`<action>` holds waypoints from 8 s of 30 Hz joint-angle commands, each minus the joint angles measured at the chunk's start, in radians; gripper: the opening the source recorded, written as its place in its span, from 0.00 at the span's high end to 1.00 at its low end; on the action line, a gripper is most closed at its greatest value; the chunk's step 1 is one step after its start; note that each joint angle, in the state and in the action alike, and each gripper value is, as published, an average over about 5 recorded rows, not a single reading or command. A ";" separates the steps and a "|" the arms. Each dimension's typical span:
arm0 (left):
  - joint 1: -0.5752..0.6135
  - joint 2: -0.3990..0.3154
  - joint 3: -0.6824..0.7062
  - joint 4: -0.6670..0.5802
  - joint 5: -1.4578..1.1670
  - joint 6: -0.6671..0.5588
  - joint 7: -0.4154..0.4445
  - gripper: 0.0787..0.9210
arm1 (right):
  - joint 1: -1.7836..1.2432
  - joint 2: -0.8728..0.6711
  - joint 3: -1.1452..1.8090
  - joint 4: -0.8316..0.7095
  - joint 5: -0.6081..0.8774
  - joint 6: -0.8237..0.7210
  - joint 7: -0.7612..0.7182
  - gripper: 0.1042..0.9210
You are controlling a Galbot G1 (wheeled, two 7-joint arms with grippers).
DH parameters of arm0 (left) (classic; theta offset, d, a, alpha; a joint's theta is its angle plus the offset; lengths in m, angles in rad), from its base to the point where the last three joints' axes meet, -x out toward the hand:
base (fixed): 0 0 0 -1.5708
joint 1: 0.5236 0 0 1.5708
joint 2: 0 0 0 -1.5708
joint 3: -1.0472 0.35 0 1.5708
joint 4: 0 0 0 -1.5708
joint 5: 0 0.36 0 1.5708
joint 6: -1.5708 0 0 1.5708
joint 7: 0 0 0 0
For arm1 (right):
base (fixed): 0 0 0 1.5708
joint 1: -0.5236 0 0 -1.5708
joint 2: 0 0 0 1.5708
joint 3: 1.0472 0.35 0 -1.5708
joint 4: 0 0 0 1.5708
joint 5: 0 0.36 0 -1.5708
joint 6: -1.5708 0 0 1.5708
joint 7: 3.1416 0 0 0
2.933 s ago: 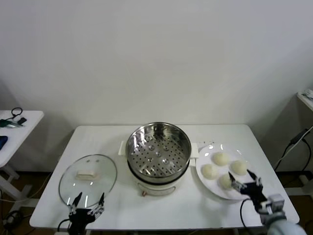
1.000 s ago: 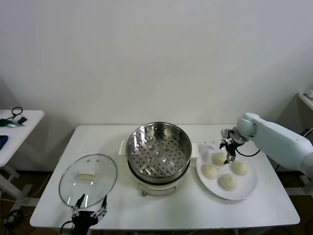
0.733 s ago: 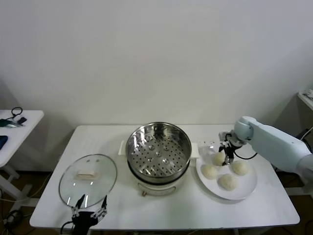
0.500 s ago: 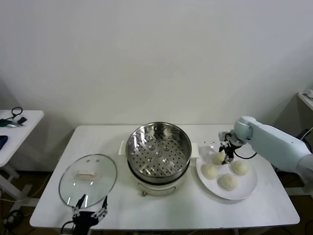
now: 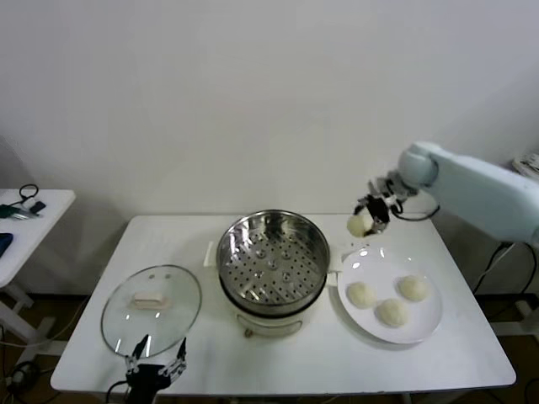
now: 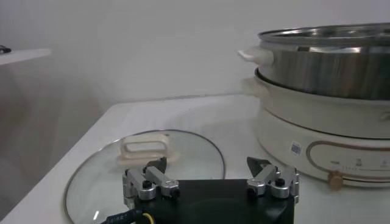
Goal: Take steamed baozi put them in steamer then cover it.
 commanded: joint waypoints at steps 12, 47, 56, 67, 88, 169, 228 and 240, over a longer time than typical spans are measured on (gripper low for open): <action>0.001 -0.006 0.004 -0.002 0.009 -0.018 0.000 0.12 | 0.061 0.269 -0.087 0.219 -0.313 0.326 0.098 0.31; 0.011 -0.019 -0.004 0.006 0.014 -0.025 -0.006 0.12 | -0.158 0.368 0.032 -0.152 -0.372 0.422 0.169 0.13; 0.014 -0.025 0.008 0.001 0.026 -0.025 -0.005 0.12 | 0.226 0.138 -0.253 0.049 0.308 0.173 -0.037 0.12; 0.008 -0.021 0.012 0.004 0.026 -0.026 -0.004 0.12 | 0.228 -0.257 -0.453 0.328 0.399 -0.420 0.044 0.12; 0.002 -0.015 0.007 0.008 0.026 -0.027 -0.004 0.12 | -0.383 -0.242 -0.057 0.188 0.149 -0.670 0.274 0.12; 0.009 -0.018 0.014 0.000 0.049 -0.032 -0.006 0.12 | -0.203 0.422 -0.082 0.084 0.447 -0.755 0.411 0.31; 0.013 -0.025 -0.002 -0.021 0.048 -0.028 -0.003 0.12 | -0.584 -0.415 0.171 0.223 -0.061 -0.553 0.175 0.12; 0.012 -0.024 0.000 -0.017 0.049 -0.028 -0.004 0.12 | -0.622 -0.369 0.199 0.198 -0.058 -0.569 0.197 0.13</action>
